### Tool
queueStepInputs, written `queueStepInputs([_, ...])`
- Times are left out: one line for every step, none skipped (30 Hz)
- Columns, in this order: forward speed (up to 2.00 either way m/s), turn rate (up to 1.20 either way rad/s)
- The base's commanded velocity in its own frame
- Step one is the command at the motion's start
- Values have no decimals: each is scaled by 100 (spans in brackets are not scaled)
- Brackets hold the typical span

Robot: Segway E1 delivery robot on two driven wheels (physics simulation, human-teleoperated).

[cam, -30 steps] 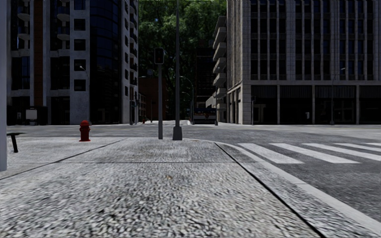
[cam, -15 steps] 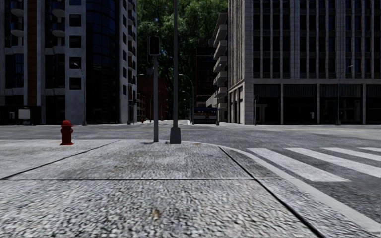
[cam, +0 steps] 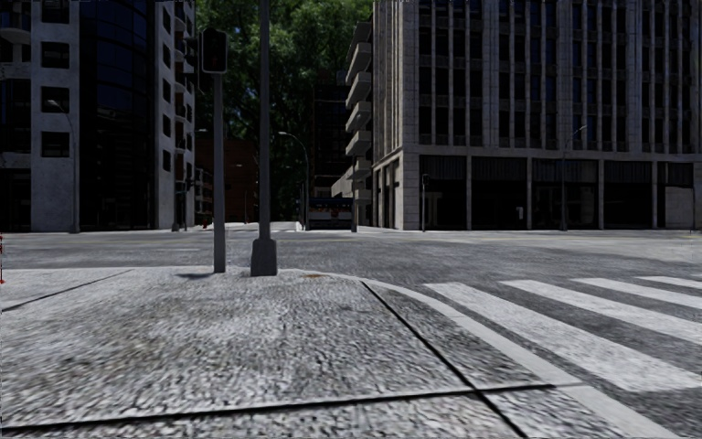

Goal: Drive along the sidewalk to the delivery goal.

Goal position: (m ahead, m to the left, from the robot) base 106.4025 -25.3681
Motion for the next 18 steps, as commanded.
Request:
queueStepInputs([200,-65])
queueStepInputs([200,-65])
queueStepInputs([200,-65])
queueStepInputs([200,-65])
queueStepInputs([200,-65])
queueStepInputs([200,-65])
queueStepInputs([200,-65])
queueStepInputs([200,-65])
queueStepInputs([200,-65])
queueStepInputs([200,-65])
queueStepInputs([200,-65])
queueStepInputs([200,-65])
queueStepInputs([200,-67])
queueStepInputs([200,-67])
queueStepInputs([200,-68])
queueStepInputs([200,-69])
queueStepInputs([200,-70])
queueStepInputs([200,-70])
